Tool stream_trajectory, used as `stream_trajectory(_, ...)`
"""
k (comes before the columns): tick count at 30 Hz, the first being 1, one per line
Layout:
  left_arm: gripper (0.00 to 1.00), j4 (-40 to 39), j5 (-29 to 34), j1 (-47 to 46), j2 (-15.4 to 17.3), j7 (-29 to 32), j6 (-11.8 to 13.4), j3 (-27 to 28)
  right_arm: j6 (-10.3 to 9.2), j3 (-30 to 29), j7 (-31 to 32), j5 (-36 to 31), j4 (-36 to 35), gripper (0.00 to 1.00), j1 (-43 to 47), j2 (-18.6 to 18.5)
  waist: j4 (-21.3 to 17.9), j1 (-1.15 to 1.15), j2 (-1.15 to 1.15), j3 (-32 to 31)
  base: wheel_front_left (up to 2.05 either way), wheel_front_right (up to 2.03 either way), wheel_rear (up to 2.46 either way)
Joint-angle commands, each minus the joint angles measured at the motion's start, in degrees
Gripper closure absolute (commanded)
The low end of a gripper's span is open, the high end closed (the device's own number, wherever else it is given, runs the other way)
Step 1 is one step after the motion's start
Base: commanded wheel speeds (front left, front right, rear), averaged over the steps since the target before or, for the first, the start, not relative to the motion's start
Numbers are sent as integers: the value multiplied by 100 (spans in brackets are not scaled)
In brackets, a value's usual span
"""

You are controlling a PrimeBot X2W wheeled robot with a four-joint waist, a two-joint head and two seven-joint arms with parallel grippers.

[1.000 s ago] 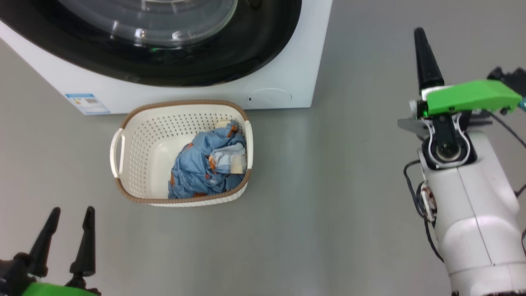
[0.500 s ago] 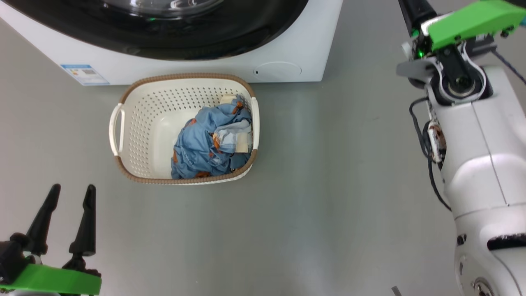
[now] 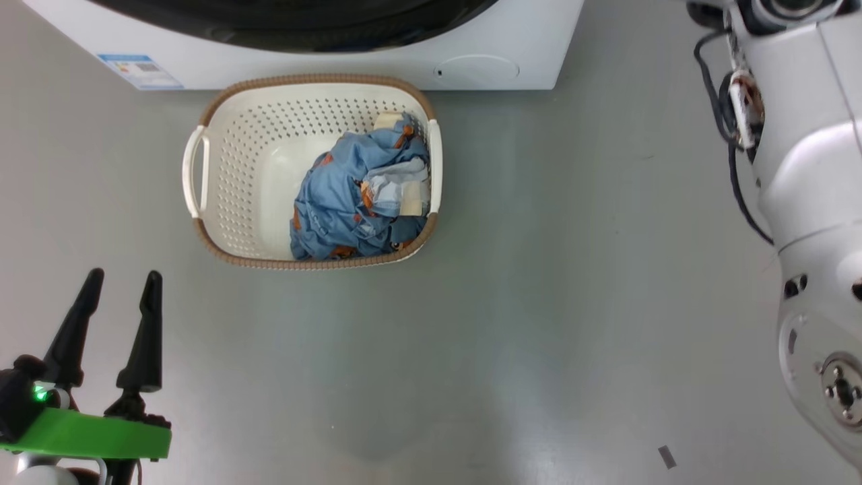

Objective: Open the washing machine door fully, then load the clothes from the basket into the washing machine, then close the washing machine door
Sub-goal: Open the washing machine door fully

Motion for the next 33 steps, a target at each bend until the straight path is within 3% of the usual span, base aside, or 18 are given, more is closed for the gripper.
stream_trajectory(1, 0, -131, -51, -171, 217, -54, -17, 198, 10, 80, 12, -136, 60, 100, -351, 133, 88, 0, 0, 123, 0, 0, 0)
stream_trajectory(16, 0, -216, -163, -481, 165, -54, -17, 46, 10, 772, -290, 235, 1228, 100, -1555, 133, 332, 0, 0, 461, 0, 0, 0)
stream_trajectory(33, 0, -182, -229, -636, 91, -54, -17, -16, 10, 1794, -677, 988, 1532, 100, -1772, 133, 522, 0, 0, 585, 0, 0, 0)
